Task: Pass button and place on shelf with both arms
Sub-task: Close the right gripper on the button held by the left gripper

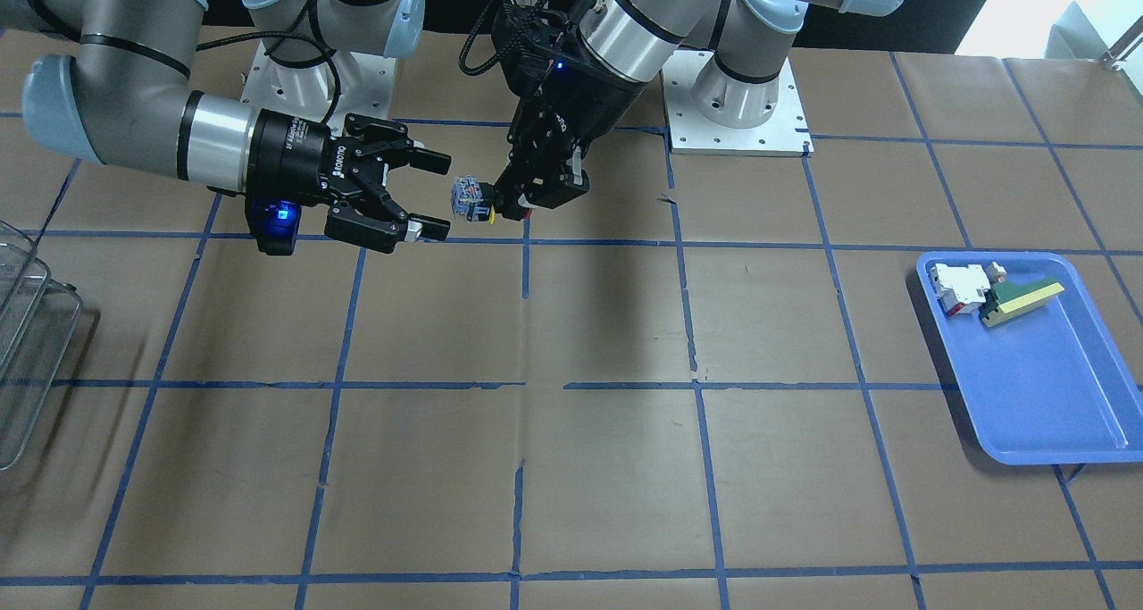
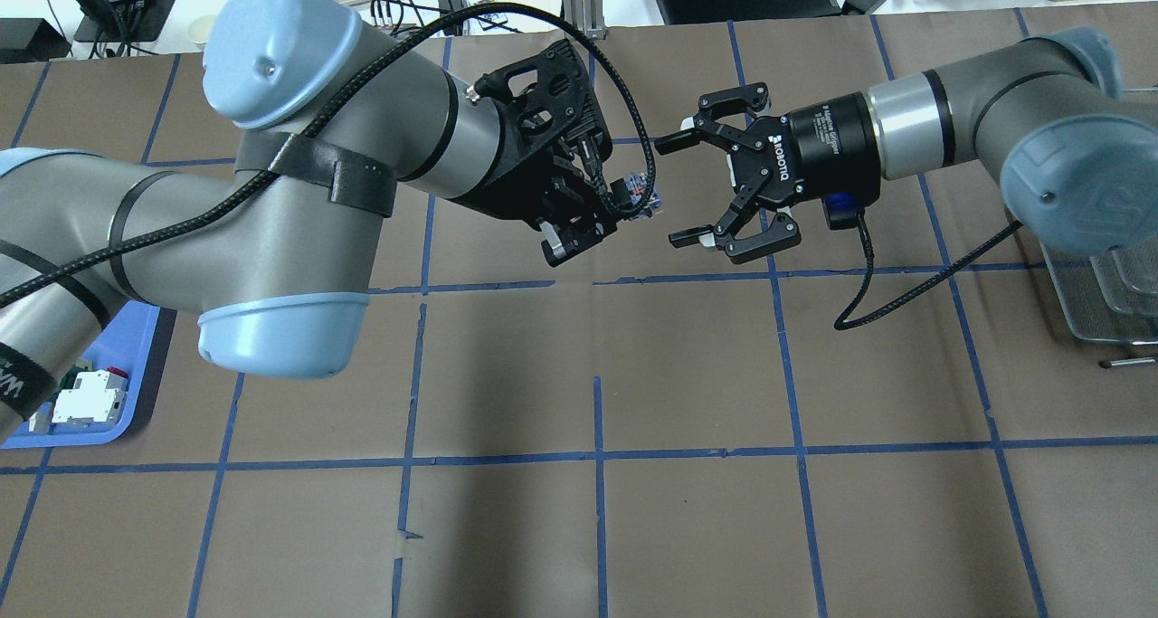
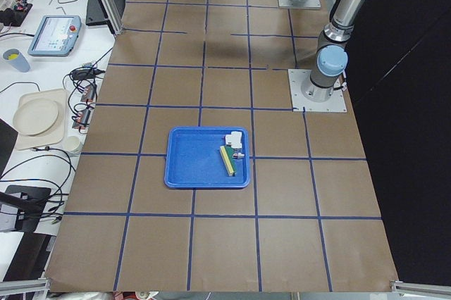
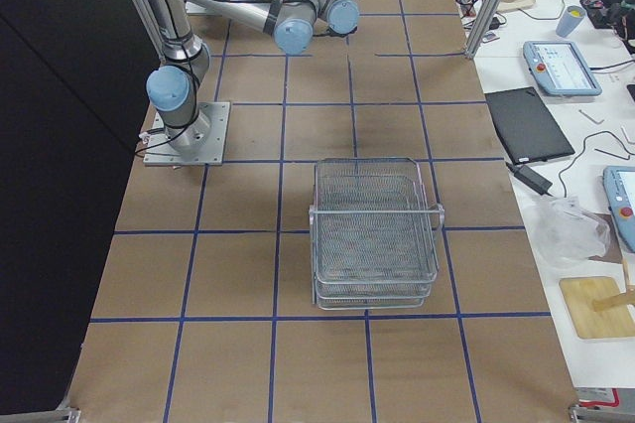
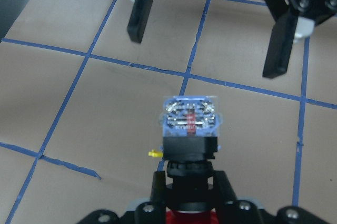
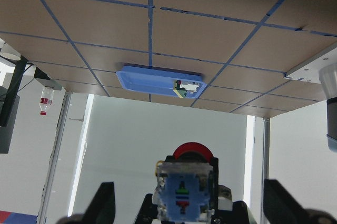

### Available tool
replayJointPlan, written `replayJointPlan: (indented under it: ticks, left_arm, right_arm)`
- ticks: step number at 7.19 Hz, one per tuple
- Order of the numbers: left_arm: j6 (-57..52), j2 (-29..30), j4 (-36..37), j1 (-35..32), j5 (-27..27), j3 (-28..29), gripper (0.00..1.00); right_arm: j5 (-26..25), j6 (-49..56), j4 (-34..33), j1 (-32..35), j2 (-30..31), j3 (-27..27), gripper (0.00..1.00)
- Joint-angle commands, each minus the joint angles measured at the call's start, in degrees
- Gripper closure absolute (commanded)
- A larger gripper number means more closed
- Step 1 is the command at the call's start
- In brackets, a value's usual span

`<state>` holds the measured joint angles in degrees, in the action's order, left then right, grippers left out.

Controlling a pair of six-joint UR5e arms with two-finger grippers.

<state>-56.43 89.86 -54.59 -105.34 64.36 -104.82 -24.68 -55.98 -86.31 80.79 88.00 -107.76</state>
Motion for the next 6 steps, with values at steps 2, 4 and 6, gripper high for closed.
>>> replayJointPlan:
  ticks: [2,4,6]
  left_arm:
    - [0.0,0.2,0.3,-0.2,0.1,0.1,0.87]
    - [0.1,0.2,1.1,-0.2,0.1,-0.1,0.87]
    - [0.0,0.3,1.3,-0.2,0.1,-0.3,0.87]
  right_arm:
    - [-0.7,-6.1,-6.1,0.2,-0.1,0.2,0.00]
    - [-0.4,-5.9,-6.9,0.5,-0.5,0.2,0.00]
    - [-1.1,-6.1,-6.9,1.9,-1.1,0.1,0.00]
